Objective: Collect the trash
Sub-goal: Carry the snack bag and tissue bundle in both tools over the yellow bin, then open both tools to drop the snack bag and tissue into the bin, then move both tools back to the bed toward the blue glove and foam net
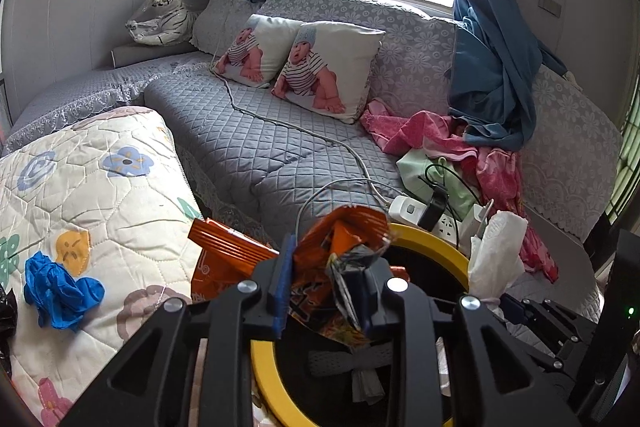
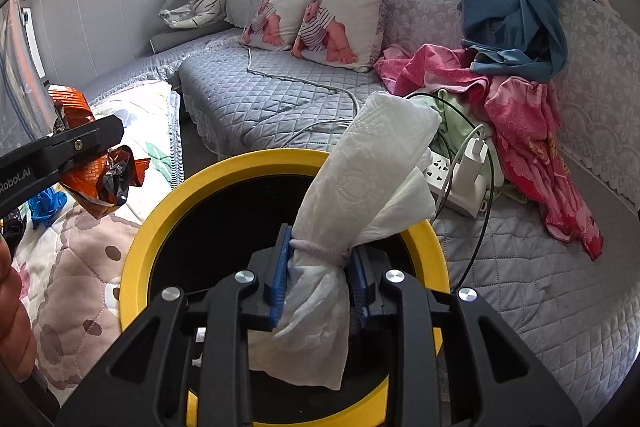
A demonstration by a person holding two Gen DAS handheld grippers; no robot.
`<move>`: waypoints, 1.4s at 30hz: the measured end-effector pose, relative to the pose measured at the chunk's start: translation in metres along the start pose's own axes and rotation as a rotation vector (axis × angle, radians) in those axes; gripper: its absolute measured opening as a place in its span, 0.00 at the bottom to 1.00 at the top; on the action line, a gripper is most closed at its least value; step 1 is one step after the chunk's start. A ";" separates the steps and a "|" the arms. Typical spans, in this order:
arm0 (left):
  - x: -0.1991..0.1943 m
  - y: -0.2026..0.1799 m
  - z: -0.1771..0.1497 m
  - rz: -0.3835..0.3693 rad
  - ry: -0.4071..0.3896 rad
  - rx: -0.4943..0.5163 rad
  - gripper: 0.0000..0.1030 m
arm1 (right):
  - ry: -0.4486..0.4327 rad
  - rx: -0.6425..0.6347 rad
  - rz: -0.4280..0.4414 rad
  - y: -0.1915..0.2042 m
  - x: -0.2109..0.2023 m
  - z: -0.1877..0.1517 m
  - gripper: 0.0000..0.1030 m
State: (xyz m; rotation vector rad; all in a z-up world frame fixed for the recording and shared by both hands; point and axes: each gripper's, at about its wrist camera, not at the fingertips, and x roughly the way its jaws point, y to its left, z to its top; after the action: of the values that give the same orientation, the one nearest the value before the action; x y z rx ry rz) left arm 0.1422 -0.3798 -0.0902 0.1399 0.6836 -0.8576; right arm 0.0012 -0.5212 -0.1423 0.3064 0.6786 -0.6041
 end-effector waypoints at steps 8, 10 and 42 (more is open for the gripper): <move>0.000 0.010 0.001 -0.009 0.011 -0.051 0.37 | 0.018 0.011 -0.008 -0.003 0.003 -0.002 0.31; 0.000 0.013 0.001 -0.008 0.016 -0.069 0.43 | 0.023 0.017 -0.010 -0.005 0.004 -0.002 0.31; -0.200 0.183 -0.024 0.451 -0.373 -0.313 0.92 | -0.363 -0.163 0.219 0.079 -0.070 0.013 0.92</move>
State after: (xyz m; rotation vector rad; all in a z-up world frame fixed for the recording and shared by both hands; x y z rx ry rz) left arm 0.1736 -0.1197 -0.0148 -0.1429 0.4029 -0.3216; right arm 0.0128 -0.4351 -0.0802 0.1118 0.3359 -0.3782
